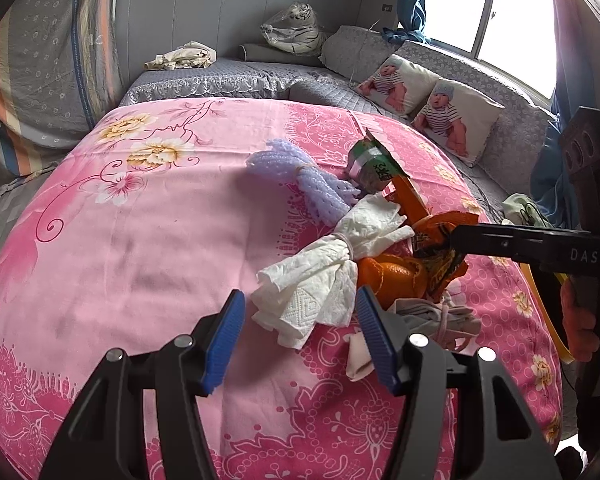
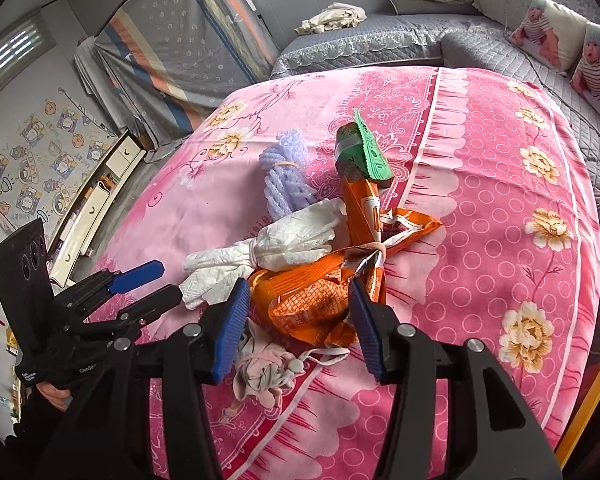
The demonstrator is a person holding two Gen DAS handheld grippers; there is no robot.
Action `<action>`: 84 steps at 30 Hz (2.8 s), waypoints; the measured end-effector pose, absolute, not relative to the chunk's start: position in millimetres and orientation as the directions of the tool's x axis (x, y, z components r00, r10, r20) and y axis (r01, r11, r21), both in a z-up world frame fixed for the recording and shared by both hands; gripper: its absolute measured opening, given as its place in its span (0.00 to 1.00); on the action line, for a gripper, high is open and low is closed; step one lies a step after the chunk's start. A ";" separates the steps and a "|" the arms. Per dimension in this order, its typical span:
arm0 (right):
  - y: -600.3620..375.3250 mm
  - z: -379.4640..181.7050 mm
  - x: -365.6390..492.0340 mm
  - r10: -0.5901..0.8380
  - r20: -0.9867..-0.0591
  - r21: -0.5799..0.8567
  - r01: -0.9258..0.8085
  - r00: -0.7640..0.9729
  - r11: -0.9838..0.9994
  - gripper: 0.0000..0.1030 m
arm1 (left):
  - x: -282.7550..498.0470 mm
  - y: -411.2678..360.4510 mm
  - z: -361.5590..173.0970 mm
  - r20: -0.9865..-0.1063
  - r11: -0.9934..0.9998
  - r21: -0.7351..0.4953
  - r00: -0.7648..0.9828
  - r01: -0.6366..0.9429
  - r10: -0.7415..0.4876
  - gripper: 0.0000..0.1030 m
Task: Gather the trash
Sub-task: 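Close the left tool on the white tissue bundle while the right tool grasps the orange wrapper, then lift the tissue bundle and orange wrapper off the bed with both tools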
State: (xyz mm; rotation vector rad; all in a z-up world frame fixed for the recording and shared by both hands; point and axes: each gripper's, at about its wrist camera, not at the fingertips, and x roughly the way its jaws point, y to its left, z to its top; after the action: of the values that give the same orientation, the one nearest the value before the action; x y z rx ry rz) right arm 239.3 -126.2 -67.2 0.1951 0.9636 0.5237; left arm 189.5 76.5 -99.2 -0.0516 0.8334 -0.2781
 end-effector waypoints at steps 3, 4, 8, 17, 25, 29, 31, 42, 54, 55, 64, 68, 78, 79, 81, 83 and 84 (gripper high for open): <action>-123.9 -71.6 244.0 0.507 -0.737 0.389 -0.333 0.446 0.859 0.47 | 193.7 75.6 -103.0 -0.728 0.962 -0.154 0.632 0.225 -0.265 0.53; -123.7 -73.4 245.6 0.507 -0.739 0.391 -0.330 0.444 0.859 0.47 | 194.9 75.0 -104.1 -0.729 0.961 -0.155 0.630 0.228 -0.267 0.53; -123.9 -79.2 252.0 0.509 -0.743 0.402 -0.320 0.434 0.858 0.47 | 200.3 71.6 -109.0 -0.738 0.961 -0.150 0.620 0.232 -0.265 0.53; -122.8 -90.9 262.0 0.507 -0.752 0.405 -0.311 0.422 0.860 0.47 | 212.8 59.7 -118.1 -0.754 0.961 -0.143 0.602 0.238 -0.261 0.53; -126.9 -94.6 262.2 0.506 -0.750 0.398 -0.319 0.427 0.860 0.41 | 220.1 54.9 -128.0 -0.776 0.966 -0.133 0.583 0.222 -0.241 0.44; -128.1 -95.0 262.3 0.506 -0.748 0.398 -0.318 0.430 0.860 0.38 | 223.0 58.6 -130.4 -0.782 0.969 -0.137 0.578 0.205 -0.232 0.37; -128.4 -94.7 261.8 0.502 -0.748 0.394 -0.318 0.435 0.862 0.36 | 225.0 60.9 -131.4 -0.786 0.971 -0.143 0.574 0.194 -0.231 0.33; -133.4 -87.4 255.6 0.477 -0.741 0.355 -0.326 0.473 0.876 0.19 | 223.3 61.6 -128.6 -0.789 0.974 -0.139 0.574 0.181 -0.219 0.17; -141.1 -74.2 247.4 0.477 -0.720 0.350 -0.330 0.503 0.877 0.09 | 211.9 66.6 -110.7 -0.769 0.975 -0.143 0.601 0.171 -0.218 0.13; -141.5 -72.5 246.3 0.476 -0.718 0.348 -0.331 0.507 0.877 0.09 | 210.7 67.5 -108.9 -0.767 0.975 -0.143 0.604 0.169 -0.217 0.13; -145.9 -55.9 233.6 0.481 -0.694 0.343 -0.342 0.535 0.875 0.09 | 197.7 74.4 -94.4 -0.749 0.977 -0.145 0.627 0.159 -0.213 0.13; -148.4 -50.1 228.2 0.478 -0.688 0.338 -0.341 0.546 0.877 0.09 | 193.0 75.7 -88.3 -0.742 0.978 -0.140 0.637 0.157 -0.208 0.13; -155.0 -36.7 220.3 0.473 -0.674 0.333 -0.339 0.567 0.880 0.09 | 187.0 75.3 -75.8 -0.728 0.978 -0.138 0.653 0.156 -0.207 0.13; -155.8 -35.1 219.6 0.473 -0.672 0.332 -0.338 0.570 0.880 0.09 | 186.2 74.4 -74.3 -0.727 0.978 -0.138 0.655 0.158 -0.208 0.13; -157.6 -32.6 217.8 0.472 -0.669 0.331 -0.338 0.575 0.881 0.09 | 184.4 72.6 -71.3 -0.723 0.978 -0.134 0.659 0.161 -0.208 0.13; -159.6 -30.0 216.2 0.472 -0.664 0.331 -0.338 0.579 0.881 0.09 | 183.2 70.3 -67.9 -0.719 0.977 -0.133 0.662 0.166 -0.210 0.13; -160.8 -28.6 215.2 0.472 -0.662 0.331 -0.338 0.582 0.881 0.09 | 182.7 69.0 -66.4 -0.717 0.977 -0.131 0.664 0.168 -0.210 0.13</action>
State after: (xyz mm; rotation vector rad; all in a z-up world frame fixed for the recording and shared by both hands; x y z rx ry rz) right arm 215.2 -160.8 -28.6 0.1765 0.8235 0.4757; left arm 182.7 69.0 -66.4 -0.0550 0.8168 -0.2133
